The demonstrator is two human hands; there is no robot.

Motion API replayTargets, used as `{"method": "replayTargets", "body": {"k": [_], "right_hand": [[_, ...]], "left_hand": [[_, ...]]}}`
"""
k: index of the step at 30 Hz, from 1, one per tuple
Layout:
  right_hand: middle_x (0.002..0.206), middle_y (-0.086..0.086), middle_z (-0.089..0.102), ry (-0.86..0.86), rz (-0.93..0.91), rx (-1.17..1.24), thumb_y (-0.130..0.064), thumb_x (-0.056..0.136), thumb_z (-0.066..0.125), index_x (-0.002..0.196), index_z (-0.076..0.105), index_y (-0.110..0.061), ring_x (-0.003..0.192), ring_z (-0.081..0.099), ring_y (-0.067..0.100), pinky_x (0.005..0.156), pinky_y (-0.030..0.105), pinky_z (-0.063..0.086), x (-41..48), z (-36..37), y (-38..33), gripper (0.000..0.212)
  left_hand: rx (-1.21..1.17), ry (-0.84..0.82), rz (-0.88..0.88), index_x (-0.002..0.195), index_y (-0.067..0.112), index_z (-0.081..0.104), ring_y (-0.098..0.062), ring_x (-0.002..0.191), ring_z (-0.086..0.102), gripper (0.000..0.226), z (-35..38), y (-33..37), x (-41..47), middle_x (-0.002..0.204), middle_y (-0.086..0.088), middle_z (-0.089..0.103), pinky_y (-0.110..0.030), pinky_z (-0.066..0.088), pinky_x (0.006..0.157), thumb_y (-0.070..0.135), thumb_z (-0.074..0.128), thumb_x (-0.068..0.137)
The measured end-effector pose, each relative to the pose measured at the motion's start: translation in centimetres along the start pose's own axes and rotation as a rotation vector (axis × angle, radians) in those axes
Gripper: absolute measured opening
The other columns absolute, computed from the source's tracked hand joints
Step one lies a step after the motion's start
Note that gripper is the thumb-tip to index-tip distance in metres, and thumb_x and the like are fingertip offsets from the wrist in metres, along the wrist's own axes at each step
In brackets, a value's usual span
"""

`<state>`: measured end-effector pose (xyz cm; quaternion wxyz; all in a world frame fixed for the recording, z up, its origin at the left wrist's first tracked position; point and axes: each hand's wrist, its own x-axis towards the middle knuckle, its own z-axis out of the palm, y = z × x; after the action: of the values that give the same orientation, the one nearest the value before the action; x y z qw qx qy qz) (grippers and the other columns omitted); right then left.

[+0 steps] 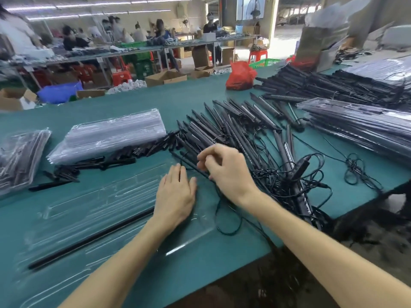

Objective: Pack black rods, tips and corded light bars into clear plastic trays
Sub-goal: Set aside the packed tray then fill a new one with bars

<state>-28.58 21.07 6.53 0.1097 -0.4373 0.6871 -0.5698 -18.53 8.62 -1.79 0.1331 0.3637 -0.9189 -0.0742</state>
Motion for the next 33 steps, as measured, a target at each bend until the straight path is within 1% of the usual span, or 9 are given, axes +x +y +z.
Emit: {"method": "replayTargets", "body": {"k": [4, 8, 11, 13, 18, 21, 24, 28, 33], "right_hand": [[0.084, -0.003, 0.073, 0.131, -0.027, -0.032, -0.006, 0.099, 0.050, 0.100, 0.069, -0.012, 0.078, 0.071, 0.009, 0.068, 0.026, 0.059, 5.1, -1.9, 0.9, 0.021], [0.109, 0.004, 0.069, 0.192, 0.015, -0.287, -0.009, 0.099, 0.050, 0.117, 0.066, -0.009, 0.097, 0.063, 0.013, 0.076, 0.010, 0.046, 11.0, -3.6, 3.7, 0.024], [0.129, 0.016, 0.058, 0.091, 0.092, -0.542, -0.014, 0.100, 0.046, 0.126, 0.063, -0.006, 0.120, 0.051, 0.028, 0.101, 0.030, 0.043, 14.7, -4.1, 6.7, 0.032], [0.139, 0.020, 0.050, 0.000, 0.145, -0.688, -0.017, 0.102, 0.043, 0.131, 0.060, -0.005, 0.131, 0.040, 0.036, 0.109, 0.041, 0.038, 16.8, -4.2, 8.5, 0.036], [0.147, 0.024, 0.042, -0.071, 0.185, -0.854, -0.019, 0.105, 0.040, 0.136, 0.054, -0.001, 0.139, 0.031, 0.039, 0.112, 0.041, 0.029, 21.2, -4.2, 10.7, 0.039], [0.158, 0.025, 0.027, -0.135, 0.321, -0.917, -0.038, 0.106, 0.038, 0.143, 0.051, -0.012, 0.146, 0.023, 0.040, 0.120, 0.045, 0.023, 23.1, -4.0, 11.6, 0.047], [0.157, 0.025, 0.027, -0.175, 0.383, -0.956, -0.046, 0.106, 0.034, 0.145, 0.050, -0.010, 0.146, 0.025, 0.041, 0.121, 0.045, 0.021, 23.5, -3.7, 12.4, 0.055], [0.144, 0.026, 0.044, -0.032, 0.291, -0.819, -0.033, 0.106, 0.040, 0.125, 0.065, 0.002, 0.132, 0.042, 0.041, 0.111, 0.040, 0.036, 23.0, -3.3, 12.4, 0.047], [0.140, 0.017, 0.049, 0.146, 0.184, -0.740, -0.019, 0.104, 0.044, 0.120, 0.070, -0.003, 0.127, 0.046, 0.038, 0.105, 0.037, 0.041, 21.9, -2.9, 11.7, 0.034]], "left_hand": [[0.002, 0.005, 0.046, 0.158, 0.011, 0.020, -0.021, 0.155, 0.011, 0.062, 0.4, -0.2, 0.2, 0.167, -0.008, 0.016, -0.039, 0.009, 0.126, 0.045, 0.015, 0.107], [0.026, -0.019, 0.105, 0.160, 0.011, 0.016, -0.019, 0.155, 0.007, 0.062, 0.3, 0.0, 0.4, 0.168, -0.007, 0.013, -0.034, 0.006, 0.127, 0.044, 0.015, 0.108], [0.022, -0.011, 0.105, 0.160, 0.012, 0.015, -0.018, 0.155, 0.007, 0.062, 0.0, 0.2, 0.1, 0.168, -0.006, 0.013, -0.035, 0.006, 0.127, 0.044, 0.014, 0.107], [0.025, -0.007, 0.092, 0.160, 0.012, 0.015, -0.017, 0.155, 0.007, 0.063, -0.2, 0.3, 0.0, 0.168, -0.005, 0.014, -0.036, 0.009, 0.127, 0.044, 0.011, 0.106], [0.039, -0.021, 0.082, 0.161, 0.014, 0.013, -0.014, 0.155, 0.003, 0.066, -0.2, 0.5, -0.4, 0.168, -0.003, 0.010, -0.036, 0.010, 0.126, 0.047, 0.005, 0.103], [0.046, -0.014, 0.071, 0.160, 0.015, 0.014, -0.013, 0.155, 0.004, 0.068, -0.2, 0.4, -0.3, 0.168, -0.002, 0.011, -0.035, 0.009, 0.126, 0.047, 0.004, 0.102], [0.059, -0.013, 0.074, 0.160, 0.014, 0.016, -0.013, 0.154, 0.006, 0.067, -0.2, 0.5, -0.2, 0.168, -0.002, 0.013, -0.035, 0.011, 0.126, 0.046, 0.004, 0.102], [0.044, -0.012, 0.077, 0.159, 0.012, 0.021, -0.015, 0.154, 0.011, 0.065, -0.5, 0.6, -0.3, 0.166, -0.005, 0.018, -0.036, 0.012, 0.126, 0.044, 0.009, 0.104], [0.031, -0.005, 0.071, 0.159, 0.013, 0.020, -0.014, 0.154, 0.010, 0.063, -0.5, 0.5, -0.3, 0.167, -0.003, 0.017, -0.035, 0.010, 0.126, 0.043, 0.015, 0.105]]}}
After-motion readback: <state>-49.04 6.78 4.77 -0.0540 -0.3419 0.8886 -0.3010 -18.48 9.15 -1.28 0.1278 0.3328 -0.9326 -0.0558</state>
